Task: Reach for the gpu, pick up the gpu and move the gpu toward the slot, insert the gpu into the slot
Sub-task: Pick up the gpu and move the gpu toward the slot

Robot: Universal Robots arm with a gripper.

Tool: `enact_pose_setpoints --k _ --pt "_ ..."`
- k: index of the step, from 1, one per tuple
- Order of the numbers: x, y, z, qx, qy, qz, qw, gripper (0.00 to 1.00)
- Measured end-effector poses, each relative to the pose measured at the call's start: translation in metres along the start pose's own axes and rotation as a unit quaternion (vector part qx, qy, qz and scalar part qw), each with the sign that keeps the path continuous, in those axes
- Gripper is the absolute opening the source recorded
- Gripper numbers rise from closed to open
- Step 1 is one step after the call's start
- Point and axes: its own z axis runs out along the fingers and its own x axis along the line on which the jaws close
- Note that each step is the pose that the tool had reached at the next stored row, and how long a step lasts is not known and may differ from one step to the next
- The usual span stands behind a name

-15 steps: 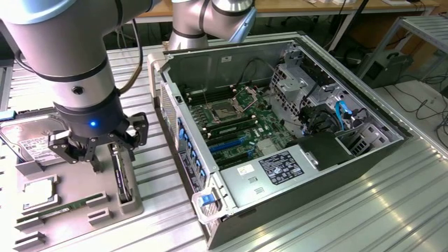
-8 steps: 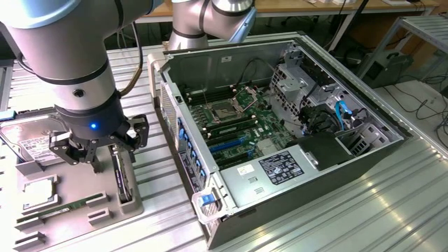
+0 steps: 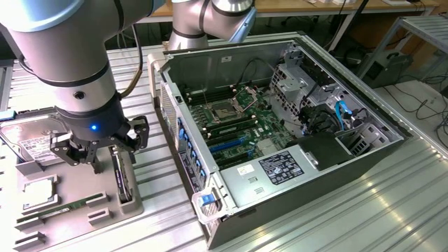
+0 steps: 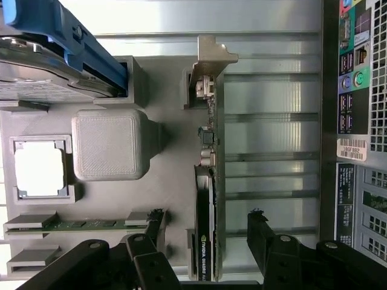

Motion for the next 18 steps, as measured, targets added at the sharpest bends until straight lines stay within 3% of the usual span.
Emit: enact_pose_setpoints --k 10,18 --pt "0.000 0.0000 0.0065 0.0002 0.0000 0.000 1.0000 0.66" --pt "0.000 0.0001 0.0162 0.0025 0.0000 0.001 1.0000 0.66"
